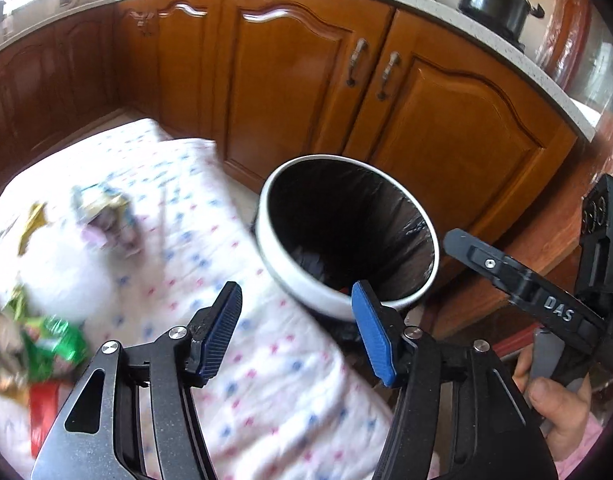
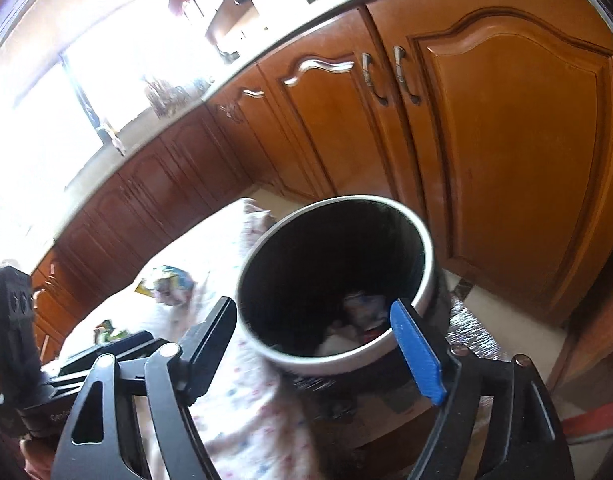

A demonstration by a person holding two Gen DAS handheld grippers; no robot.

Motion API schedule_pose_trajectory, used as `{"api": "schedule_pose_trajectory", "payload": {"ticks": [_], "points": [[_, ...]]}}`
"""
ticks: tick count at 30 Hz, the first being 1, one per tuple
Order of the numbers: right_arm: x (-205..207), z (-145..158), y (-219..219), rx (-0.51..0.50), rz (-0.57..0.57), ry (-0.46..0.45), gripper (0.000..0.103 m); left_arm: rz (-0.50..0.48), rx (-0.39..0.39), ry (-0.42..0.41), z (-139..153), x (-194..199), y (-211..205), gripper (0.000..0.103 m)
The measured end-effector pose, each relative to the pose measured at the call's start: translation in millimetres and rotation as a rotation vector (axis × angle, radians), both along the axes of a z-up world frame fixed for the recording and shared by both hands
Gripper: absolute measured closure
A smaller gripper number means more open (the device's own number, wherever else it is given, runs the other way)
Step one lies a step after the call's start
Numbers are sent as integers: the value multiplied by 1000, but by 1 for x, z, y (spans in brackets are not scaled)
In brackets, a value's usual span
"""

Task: Collect trash
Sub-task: 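Move both open tools back over the trash on the table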

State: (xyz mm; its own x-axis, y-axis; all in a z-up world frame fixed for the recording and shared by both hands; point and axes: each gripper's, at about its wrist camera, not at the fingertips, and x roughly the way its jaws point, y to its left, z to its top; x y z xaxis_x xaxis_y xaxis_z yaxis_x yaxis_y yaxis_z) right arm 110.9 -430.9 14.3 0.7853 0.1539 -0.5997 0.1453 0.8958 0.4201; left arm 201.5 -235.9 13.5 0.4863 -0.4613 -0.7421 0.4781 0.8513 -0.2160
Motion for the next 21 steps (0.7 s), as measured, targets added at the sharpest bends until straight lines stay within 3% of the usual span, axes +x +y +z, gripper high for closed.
{"api": "schedule_pose_trajectory", "payload": {"ticks": [8,21], "points": [[-26,6,48,4,67,-46,20,73,-9,-39,6,-34,62,42],[-44,-23,110,34,187,1,19,224,-23,-13,-11,-65,162,42]]}}
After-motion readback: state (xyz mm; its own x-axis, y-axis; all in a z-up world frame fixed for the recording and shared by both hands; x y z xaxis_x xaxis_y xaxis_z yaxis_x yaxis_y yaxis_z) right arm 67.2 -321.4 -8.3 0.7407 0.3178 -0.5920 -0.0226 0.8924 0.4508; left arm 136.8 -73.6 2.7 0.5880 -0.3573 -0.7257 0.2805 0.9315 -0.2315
